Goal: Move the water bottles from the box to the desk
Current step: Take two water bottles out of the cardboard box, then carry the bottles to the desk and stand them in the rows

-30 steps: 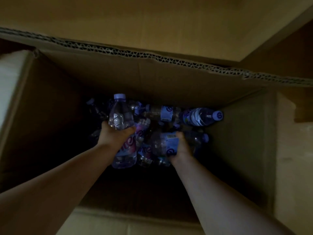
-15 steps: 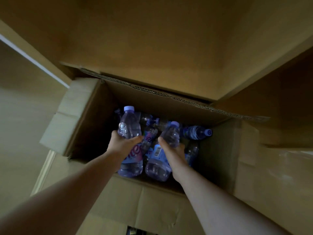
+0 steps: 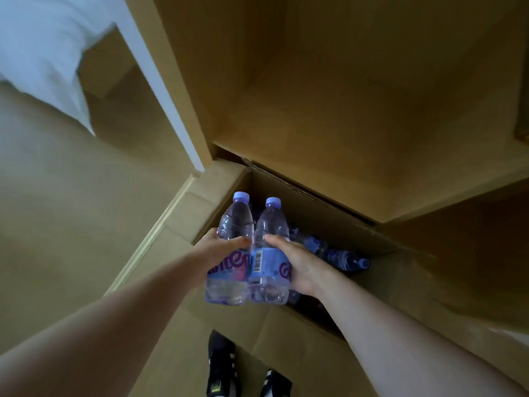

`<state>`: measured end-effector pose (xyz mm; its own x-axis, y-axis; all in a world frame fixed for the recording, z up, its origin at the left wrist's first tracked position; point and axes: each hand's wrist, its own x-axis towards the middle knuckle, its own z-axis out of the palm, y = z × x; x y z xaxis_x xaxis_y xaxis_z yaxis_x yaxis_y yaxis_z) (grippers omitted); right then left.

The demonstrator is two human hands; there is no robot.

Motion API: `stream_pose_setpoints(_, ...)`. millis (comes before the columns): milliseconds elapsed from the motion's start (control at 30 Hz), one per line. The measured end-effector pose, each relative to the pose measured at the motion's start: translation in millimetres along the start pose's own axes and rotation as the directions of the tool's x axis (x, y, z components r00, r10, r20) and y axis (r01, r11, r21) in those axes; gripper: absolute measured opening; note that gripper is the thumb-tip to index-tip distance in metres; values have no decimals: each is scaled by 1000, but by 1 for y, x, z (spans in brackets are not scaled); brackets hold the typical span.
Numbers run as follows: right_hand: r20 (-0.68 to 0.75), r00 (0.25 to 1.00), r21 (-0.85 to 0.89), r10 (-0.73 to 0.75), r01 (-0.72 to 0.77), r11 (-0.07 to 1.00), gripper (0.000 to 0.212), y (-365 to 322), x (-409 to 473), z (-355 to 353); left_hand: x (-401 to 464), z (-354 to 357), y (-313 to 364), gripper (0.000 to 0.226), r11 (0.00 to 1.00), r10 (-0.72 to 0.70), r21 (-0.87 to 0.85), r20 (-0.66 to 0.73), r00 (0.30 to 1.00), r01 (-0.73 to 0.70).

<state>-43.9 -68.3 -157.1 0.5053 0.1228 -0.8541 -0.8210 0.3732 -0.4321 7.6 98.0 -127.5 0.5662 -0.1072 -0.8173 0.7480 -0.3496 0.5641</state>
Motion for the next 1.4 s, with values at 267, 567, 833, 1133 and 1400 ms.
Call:
stream_pose_setpoints(267, 242, 965, -110, 97, -72, 991, 34, -41, -70, 94, -84, -99, 3, 19, 975, 53, -217, 31, 998, -45)
stream_pose_setpoints(567, 382, 924, -333, 18, 119, 935, 50, -62, -137, 247, -197, -186, 4, 30, 862, 138, -460, -192, 972, -213)
stream_pose_setpoints(833, 158, 885, -759, -439, 393, 519, 70, -28, -171, 387, -279, -267, -16, 53, 780, -49, -527, -588, 807, -337)
stream_pose_setpoints(1133, 313, 737, -814, -599, 533, 231, 66, 4, -209, 502, -364, -375, -37, 65, 794, -236, -431, -868, 437, -429)
stream_pose_setpoints(1400, 438, 687, -817, -580, 573, 61, 68, 7, -193, 598, -368, -447, -40, 70, 875, -290, -365, -921, 259, -318)
